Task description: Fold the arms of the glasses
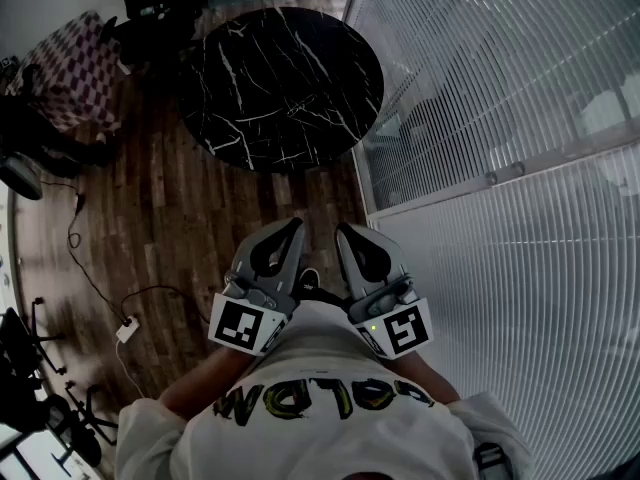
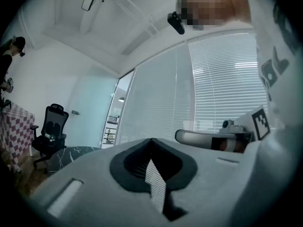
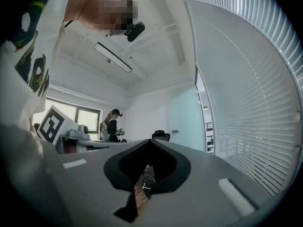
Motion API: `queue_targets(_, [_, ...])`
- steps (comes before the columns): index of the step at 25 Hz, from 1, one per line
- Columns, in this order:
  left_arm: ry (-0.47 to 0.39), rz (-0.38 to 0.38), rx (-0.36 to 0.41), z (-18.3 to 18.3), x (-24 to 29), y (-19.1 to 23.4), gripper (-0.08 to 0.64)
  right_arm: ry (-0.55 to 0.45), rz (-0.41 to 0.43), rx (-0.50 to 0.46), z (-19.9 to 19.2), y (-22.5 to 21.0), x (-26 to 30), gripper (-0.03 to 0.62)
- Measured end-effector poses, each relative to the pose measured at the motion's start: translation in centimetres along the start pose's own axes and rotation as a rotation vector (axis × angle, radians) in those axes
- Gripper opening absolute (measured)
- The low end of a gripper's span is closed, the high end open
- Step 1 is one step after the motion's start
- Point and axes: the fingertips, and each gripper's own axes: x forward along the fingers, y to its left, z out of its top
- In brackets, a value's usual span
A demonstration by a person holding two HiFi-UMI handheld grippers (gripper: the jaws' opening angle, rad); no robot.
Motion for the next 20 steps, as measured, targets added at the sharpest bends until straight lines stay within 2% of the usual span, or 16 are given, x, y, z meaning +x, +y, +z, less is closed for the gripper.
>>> queue_targets(8, [0.014,0.011,0.008,-1.1,1.2,-1.4,0.000,-0.024,0.037,0.026,-0.3,-1.2,-1.1,0.002])
queue_targets(15, [0.034,0.029,0.009,-2.9,2.7,-3.3,0.000,0.011,0.045,0.051,-1.9,-3.5,-2.6,0.002])
queue_targets(20, [0.058,0.048,-0.003,-3.9,3.4,-3.2,0.000,0.034,0.032,0.081,-3.1,-5.2,-2.7,0.002])
